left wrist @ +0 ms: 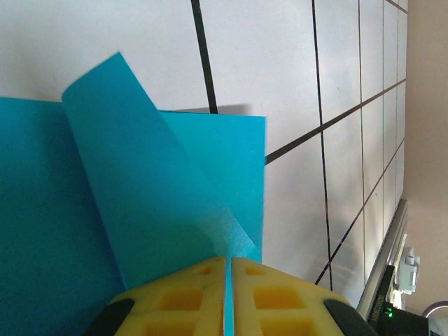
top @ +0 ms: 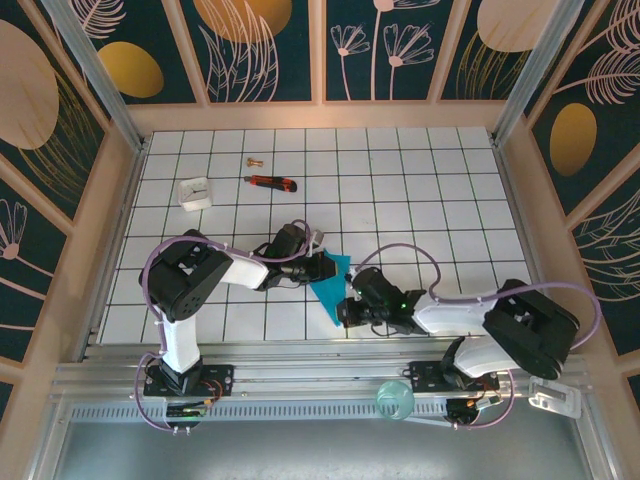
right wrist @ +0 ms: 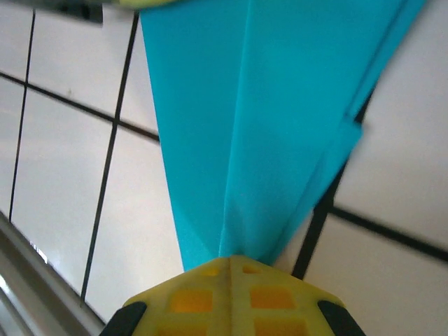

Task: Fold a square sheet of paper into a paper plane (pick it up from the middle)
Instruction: Fourth fold the wing at the center of the table.

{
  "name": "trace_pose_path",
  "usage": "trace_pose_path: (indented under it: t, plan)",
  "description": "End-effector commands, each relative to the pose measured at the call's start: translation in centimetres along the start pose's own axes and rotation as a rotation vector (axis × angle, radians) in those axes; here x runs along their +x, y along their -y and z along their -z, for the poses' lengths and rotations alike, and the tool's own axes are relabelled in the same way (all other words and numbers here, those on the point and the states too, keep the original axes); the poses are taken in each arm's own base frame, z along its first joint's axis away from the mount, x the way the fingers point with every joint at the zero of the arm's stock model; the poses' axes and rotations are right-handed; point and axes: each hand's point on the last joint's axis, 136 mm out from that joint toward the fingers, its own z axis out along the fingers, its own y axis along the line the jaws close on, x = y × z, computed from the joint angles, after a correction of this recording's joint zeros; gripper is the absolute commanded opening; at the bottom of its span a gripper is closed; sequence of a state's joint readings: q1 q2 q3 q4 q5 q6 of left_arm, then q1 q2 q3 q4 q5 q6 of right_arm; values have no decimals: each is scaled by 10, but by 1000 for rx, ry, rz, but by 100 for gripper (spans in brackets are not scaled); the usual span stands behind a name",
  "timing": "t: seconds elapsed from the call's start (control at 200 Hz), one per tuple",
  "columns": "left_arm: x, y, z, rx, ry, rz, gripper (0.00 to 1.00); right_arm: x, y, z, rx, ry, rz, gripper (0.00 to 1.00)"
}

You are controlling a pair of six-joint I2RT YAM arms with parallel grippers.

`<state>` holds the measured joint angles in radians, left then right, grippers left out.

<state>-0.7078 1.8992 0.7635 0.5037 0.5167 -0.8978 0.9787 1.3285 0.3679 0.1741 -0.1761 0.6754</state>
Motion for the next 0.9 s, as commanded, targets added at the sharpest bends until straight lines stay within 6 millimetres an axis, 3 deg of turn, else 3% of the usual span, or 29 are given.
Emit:
trace_pose_path:
  t: [0.0, 0.22, 0.435, 0.645, 0.891]
  plan:
    - [8, -38, -4, -126, -12, 28, 13, 30, 23, 10, 91, -94, -33, 0]
    - [9, -40, -4, -131, -14, 31, 13, -37, -19, 25, -51, 66, -18, 0]
    - [9, -41, -3, -138, -15, 32, 13, -63, -35, 8, -89, 85, 6, 0]
    - [8, -39, -2, -135, -10, 31, 13, -47, -19, -16, -47, 12, -4, 0]
    - [5, -36, -3, -128, -5, 28, 13, 3, 5, -12, -10, -73, -60, 0]
